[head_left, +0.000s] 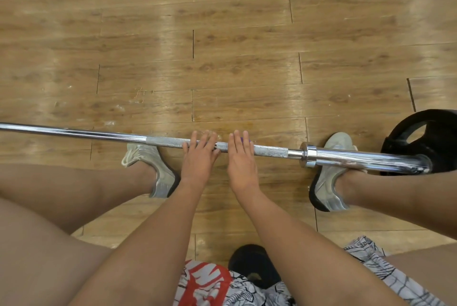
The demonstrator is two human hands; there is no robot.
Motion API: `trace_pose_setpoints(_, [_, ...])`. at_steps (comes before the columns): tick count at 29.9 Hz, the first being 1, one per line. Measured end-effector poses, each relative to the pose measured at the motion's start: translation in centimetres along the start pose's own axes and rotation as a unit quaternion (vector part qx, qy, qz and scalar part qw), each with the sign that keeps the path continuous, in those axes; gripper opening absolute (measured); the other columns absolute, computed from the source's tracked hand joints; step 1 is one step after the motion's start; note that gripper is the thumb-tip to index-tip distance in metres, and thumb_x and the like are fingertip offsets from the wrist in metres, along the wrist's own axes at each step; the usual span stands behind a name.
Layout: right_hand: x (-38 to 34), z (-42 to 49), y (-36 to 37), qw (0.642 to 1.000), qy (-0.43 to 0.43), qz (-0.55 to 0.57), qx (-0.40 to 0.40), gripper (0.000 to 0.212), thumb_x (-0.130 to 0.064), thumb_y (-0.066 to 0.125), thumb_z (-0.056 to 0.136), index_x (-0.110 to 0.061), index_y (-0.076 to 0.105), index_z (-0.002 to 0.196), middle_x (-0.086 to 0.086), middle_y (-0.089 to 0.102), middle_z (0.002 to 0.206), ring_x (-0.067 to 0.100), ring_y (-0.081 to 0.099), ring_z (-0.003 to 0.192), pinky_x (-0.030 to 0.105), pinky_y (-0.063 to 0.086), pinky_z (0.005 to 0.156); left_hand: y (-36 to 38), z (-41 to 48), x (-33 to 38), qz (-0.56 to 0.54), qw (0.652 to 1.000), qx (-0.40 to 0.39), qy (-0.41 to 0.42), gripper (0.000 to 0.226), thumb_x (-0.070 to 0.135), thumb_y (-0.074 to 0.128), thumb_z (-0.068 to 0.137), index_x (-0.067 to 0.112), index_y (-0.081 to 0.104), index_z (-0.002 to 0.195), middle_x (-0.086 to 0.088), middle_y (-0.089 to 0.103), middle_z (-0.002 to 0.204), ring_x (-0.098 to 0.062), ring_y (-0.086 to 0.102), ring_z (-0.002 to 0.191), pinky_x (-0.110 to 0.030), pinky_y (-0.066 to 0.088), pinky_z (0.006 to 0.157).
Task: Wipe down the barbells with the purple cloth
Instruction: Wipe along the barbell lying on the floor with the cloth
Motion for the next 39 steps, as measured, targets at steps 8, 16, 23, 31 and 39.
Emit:
trace_pose_setpoints(8, [0.5, -2.1, 0.3, 0.999, -0.038, -0.009, 0.033, 0.077, -0.001, 0.000, 0.084, -0.010, 0.000, 0.160, 0.003, -0.008, 0.167, 0.027, -0.014, 0.154, 0.041, -0.003, 0.127, 0.1, 0.5, -0.1, -0.008, 1.000, -0.003, -0.009, 0.051, 0.040, 0.032, 0.109, 0.027, 0.025, 0.158, 0.004, 0.023, 0.166, -0.028, 0.002, 0.155, -0.054, 0.009, 0.122])
trace_pose_setpoints(16, [0.7, 0.7, -0.7, 0.999, -0.036, -0.009, 0.038, 0.067, 0.008, 0.031, 0.099, -0.007, 0.008, 0.160, 0.009, 0.003, 0.169, 0.029, -0.009, 0.155, 0.044, 0.002, 0.127, -0.2, 1.5, -0.1, -0.010, 1.000, 0.003, -0.002, 0.051, 0.041, 0.031, 0.109, 0.027, 0.027, 0.158, 0.002, 0.028, 0.164, -0.029, 0.004, 0.155, -0.055, 0.009, 0.122])
trace_pose_setpoints(23, [1.8, 1.0, -1.5, 0.997, -0.065, -0.016, 0.045, 0.069, 0.008, 0.029, 0.098, -0.009, 0.004, 0.161, 0.007, -0.001, 0.169, 0.027, -0.012, 0.155, 0.036, -0.011, 0.124, -0.7, 3.2, 0.1, -0.005, 1.000, 0.016, 0.011, 0.049, 0.041, 0.032, 0.108, 0.024, 0.034, 0.154, 0.001, 0.030, 0.163, -0.030, 0.003, 0.155, -0.056, 0.011, 0.120])
trace_pose_setpoints(31, [3.4, 2.2, -2.9, 0.992, -0.066, -0.025, 0.102, 0.077, 0.011, 0.039, 0.091, -0.007, 0.011, 0.160, 0.011, 0.007, 0.168, 0.031, -0.004, 0.155, 0.037, -0.009, 0.123, -1.7, 6.1, 0.5, 0.018, 1.000, 0.016, 0.016, 0.046, 0.040, 0.030, 0.108, 0.026, 0.038, 0.152, 0.000, 0.036, 0.160, -0.032, 0.014, 0.153, -0.055, 0.018, 0.115])
trace_pose_setpoints(39, [5.1, 6.8, -5.7, 0.989, -0.115, -0.070, 0.068, 0.067, 0.005, 0.026, 0.091, -0.001, 0.018, 0.158, 0.018, 0.017, 0.166, 0.035, 0.006, 0.155, 0.040, -0.002, 0.123, -2.9, 8.5, 1.4, 0.024, 0.999, 0.017, 0.018, 0.049, 0.038, 0.026, 0.110, 0.025, 0.029, 0.158, -0.005, 0.018, 0.167, -0.029, 0.010, 0.155, -0.057, 0.011, 0.120])
Point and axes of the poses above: each hand's wrist, its own z-axis towards the middle knuckle, its own y-axis out of the palm, x = y × z, the point moved 6 cm from there along z, towards the middle knuckle
